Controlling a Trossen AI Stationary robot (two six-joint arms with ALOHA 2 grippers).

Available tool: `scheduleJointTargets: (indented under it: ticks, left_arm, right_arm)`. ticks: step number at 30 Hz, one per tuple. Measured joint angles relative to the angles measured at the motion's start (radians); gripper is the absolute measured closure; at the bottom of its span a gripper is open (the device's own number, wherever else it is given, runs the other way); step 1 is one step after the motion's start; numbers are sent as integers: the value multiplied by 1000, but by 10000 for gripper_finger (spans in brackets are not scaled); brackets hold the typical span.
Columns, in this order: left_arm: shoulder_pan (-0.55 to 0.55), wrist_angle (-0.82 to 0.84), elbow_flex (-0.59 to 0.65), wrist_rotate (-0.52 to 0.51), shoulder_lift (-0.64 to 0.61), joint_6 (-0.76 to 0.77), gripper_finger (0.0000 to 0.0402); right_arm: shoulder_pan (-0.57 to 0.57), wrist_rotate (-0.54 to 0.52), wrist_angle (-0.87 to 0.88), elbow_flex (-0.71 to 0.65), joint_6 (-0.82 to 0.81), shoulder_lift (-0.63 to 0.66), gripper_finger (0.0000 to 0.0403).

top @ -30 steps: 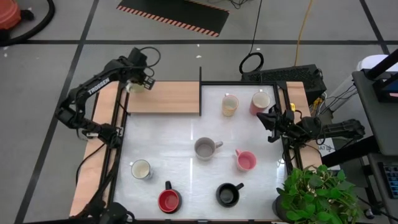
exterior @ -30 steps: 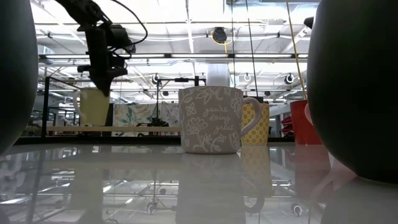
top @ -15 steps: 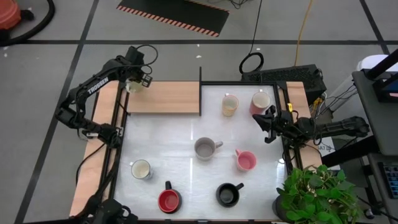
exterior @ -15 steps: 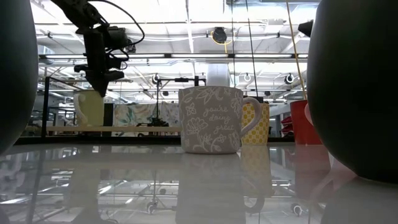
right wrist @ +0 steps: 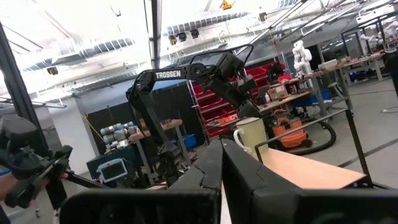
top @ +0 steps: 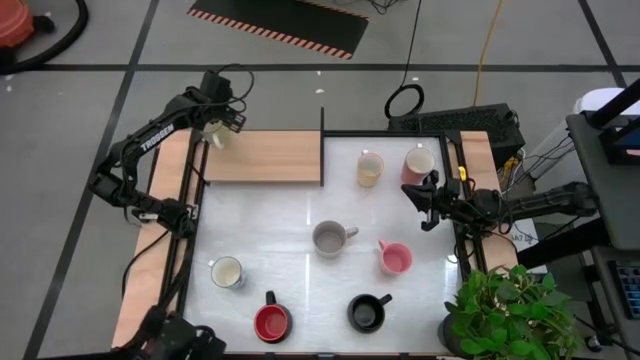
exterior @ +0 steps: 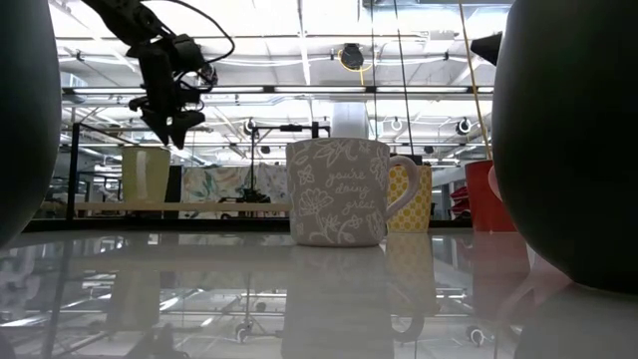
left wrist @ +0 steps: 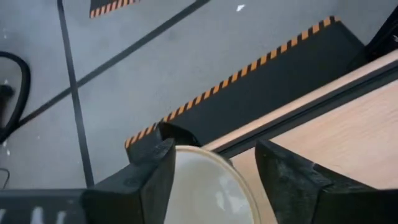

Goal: Place coffee mugs
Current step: Put the green mug on the shelf

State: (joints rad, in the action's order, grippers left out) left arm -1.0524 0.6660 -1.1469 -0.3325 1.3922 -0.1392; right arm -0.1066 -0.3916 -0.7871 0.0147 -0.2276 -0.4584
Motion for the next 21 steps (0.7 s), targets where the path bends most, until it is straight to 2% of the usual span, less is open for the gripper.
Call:
scheduleJointTargets:
  ticks: [9, 14, 21]
  left_arm:
    - [84, 43, 0, 2, 0, 5, 165]
    - [132, 58, 0, -97, 0, 60, 165]
    - [248, 99, 1, -106, 0, 109, 165]
  right_arm:
    - [0, 0, -17, 0, -23, -41, 403]
    - [0, 0, -10, 0, -59, -81, 403]
    - [0, -1, -19, 0, -94, -138, 403]
